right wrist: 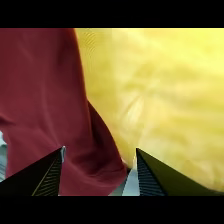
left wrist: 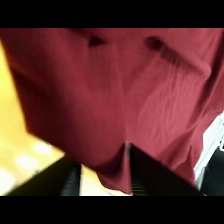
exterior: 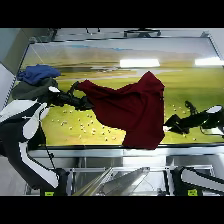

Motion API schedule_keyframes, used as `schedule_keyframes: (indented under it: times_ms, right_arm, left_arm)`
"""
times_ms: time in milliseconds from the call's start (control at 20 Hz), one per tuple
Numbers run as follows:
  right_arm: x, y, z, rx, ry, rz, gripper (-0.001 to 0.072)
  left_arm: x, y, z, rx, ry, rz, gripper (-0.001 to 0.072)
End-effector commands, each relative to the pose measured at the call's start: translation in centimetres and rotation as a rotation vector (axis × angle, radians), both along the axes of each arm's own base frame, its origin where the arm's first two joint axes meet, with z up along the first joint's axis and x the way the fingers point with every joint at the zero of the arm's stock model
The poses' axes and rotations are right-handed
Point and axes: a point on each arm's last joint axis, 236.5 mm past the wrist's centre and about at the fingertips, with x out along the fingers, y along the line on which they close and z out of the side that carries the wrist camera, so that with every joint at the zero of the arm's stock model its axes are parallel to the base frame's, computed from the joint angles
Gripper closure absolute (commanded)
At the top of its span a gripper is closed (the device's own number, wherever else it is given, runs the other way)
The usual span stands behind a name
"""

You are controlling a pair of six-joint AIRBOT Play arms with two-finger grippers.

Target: Fold the shirts.

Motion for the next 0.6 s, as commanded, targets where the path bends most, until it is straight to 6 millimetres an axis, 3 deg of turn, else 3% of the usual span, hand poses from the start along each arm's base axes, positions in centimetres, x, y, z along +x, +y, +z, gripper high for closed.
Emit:
schedule_keyframes:
  times_ms: [0,100,150,200,250,350,450,500,550]
  right_arm:
    - [-1.2,3.1,-2.0,-0.014,-0.003,0.02,0.0208]
    - [-0.3,5.1,-1.7,0.005,-0.042,0.039,0.0212]
    - [0.2,6.0,-1.4,0.02,-0.065,0.038,0.0273]
    - [0.7,6.8,-1.0,0.045,-0.089,0.038,0.0557]
    - [1.3,7.7,-0.3,0.079,-0.117,0.036,0.0688]
    - [2.5,8.9,2.7,0.167,-0.183,0.068,0.069]
    - [3.9,9.6,8.6,0.21,-0.309,0.154,0.069]
    - [4.7,9.7,12.7,0.214,-0.404,0.196,0.069]
    - [5.8,9.5,18.2,0.198,-0.553,0.227,0.069]
  left_arm:
    - [0.1,-0.8,-0.4,0.006,-0.011,-0.003,0.0714]
    - [0.6,-0.9,0.6,-0.022,-0.02,0.023,0.0708]
    - [1.1,-0.6,1.6,-0.029,-0.043,0.036,0.0708]
    - [1.5,-0.3,2.7,-0.03,-0.072,0.046,0.0708]
    - [1.8,-0.2,4.0,-0.029,-0.103,0.049,0.0708]
    - [2.0,0.7,8.0,-0.044,-0.177,0.055,0.0708]
    - [1.0,1.2,13.2,-0.065,-0.25,0.044,0.0708]
    - [0.1,1.0,16.4,-0.094,-0.293,0.029,0.0708]
    - [-1.3,0.6,20.3,-0.138,-0.353,0.013,0.0708]
